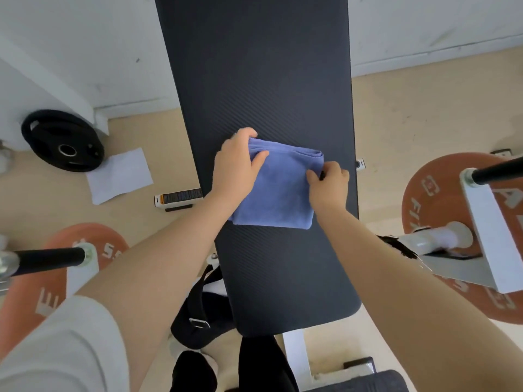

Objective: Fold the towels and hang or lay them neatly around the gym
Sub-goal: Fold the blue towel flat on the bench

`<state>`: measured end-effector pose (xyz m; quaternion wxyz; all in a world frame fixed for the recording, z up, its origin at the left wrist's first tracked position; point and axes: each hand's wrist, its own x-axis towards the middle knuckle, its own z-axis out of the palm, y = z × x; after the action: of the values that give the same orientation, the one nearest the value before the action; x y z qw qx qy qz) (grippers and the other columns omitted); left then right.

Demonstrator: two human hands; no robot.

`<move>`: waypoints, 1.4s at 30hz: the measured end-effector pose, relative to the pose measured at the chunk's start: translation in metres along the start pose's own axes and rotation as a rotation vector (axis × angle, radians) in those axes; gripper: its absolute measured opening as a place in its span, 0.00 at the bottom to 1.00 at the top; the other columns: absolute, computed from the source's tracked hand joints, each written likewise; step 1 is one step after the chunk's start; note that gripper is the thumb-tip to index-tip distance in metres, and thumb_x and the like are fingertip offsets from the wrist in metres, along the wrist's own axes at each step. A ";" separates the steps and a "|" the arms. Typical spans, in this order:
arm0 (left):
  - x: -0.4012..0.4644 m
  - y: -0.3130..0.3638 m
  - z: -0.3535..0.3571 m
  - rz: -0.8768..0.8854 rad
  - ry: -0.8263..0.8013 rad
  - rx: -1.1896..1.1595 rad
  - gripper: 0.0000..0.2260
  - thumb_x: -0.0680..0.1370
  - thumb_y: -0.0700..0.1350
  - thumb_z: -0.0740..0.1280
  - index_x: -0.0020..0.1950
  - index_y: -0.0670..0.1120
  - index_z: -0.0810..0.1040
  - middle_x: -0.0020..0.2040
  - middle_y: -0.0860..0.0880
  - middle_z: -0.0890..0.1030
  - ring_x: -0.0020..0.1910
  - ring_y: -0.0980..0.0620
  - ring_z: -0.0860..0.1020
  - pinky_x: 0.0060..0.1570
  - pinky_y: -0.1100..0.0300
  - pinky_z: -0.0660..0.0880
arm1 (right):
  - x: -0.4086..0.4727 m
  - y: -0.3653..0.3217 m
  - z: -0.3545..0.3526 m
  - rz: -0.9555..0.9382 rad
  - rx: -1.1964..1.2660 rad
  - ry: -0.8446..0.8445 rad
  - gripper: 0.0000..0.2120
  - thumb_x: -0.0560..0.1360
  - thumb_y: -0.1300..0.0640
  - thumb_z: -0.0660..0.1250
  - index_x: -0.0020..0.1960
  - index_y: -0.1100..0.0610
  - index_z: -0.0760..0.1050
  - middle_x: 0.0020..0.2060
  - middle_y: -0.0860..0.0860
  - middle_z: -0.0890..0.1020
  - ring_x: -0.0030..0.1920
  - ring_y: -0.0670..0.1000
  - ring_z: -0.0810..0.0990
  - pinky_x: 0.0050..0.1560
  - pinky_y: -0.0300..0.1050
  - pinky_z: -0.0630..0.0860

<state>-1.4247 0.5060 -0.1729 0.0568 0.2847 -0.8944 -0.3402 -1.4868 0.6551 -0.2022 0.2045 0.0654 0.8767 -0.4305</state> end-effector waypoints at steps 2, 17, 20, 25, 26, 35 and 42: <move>-0.002 -0.006 0.007 0.020 0.063 0.159 0.21 0.77 0.45 0.64 0.69 0.45 0.66 0.67 0.45 0.69 0.65 0.45 0.68 0.61 0.53 0.67 | -0.005 0.000 0.005 0.031 0.027 -0.004 0.10 0.75 0.55 0.63 0.53 0.57 0.67 0.51 0.53 0.74 0.53 0.55 0.73 0.52 0.52 0.73; -0.080 -0.010 -0.171 0.132 -0.228 -0.209 0.33 0.72 0.46 0.72 0.73 0.45 0.61 0.65 0.52 0.71 0.63 0.58 0.69 0.57 0.76 0.62 | -0.135 -0.139 -0.010 -0.451 0.090 -0.780 0.14 0.70 0.58 0.66 0.48 0.69 0.76 0.40 0.59 0.77 0.42 0.53 0.75 0.46 0.46 0.70; -0.119 -0.014 -0.236 0.177 -0.145 -0.198 0.18 0.70 0.48 0.73 0.58 0.52 0.74 0.48 0.59 0.77 0.46 0.60 0.76 0.42 0.77 0.66 | -0.188 -0.183 0.001 -0.510 0.113 -0.889 0.11 0.69 0.62 0.65 0.47 0.69 0.78 0.40 0.60 0.79 0.42 0.55 0.77 0.47 0.49 0.73; -0.200 -0.059 -0.341 0.175 -0.006 -0.161 0.13 0.70 0.48 0.74 0.47 0.53 0.71 0.37 0.61 0.75 0.37 0.66 0.73 0.35 0.76 0.67 | -0.305 -0.235 0.047 -0.606 0.095 -0.950 0.14 0.65 0.61 0.66 0.47 0.69 0.77 0.40 0.61 0.79 0.41 0.56 0.77 0.46 0.50 0.73; -0.217 -0.074 -0.359 0.156 0.004 -0.158 0.12 0.70 0.49 0.73 0.47 0.54 0.72 0.37 0.62 0.75 0.37 0.66 0.74 0.35 0.76 0.67 | -0.328 -0.240 0.061 -0.624 0.095 -0.948 0.11 0.65 0.60 0.67 0.44 0.66 0.78 0.38 0.58 0.79 0.40 0.53 0.77 0.45 0.48 0.73; -0.382 -0.230 -0.535 0.015 0.248 -0.200 0.08 0.73 0.45 0.71 0.47 0.53 0.72 0.39 0.59 0.76 0.37 0.66 0.74 0.36 0.77 0.69 | -0.563 -0.284 0.218 -0.782 0.090 -1.105 0.07 0.64 0.55 0.68 0.42 0.51 0.74 0.38 0.49 0.77 0.42 0.49 0.75 0.47 0.43 0.72; -0.410 -0.289 -0.603 -0.075 0.451 -0.265 0.09 0.76 0.44 0.66 0.55 0.46 0.71 0.41 0.59 0.74 0.40 0.65 0.73 0.37 0.80 0.68 | -0.625 -0.312 0.290 -0.854 0.119 -1.021 0.09 0.75 0.60 0.65 0.40 0.53 0.66 0.35 0.46 0.70 0.36 0.45 0.69 0.38 0.36 0.66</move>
<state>-0.7697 0.2079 0.1396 0.2788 0.3762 -0.7958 -0.3840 -0.9221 0.2729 0.1260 0.4015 -0.4885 0.5932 -0.4983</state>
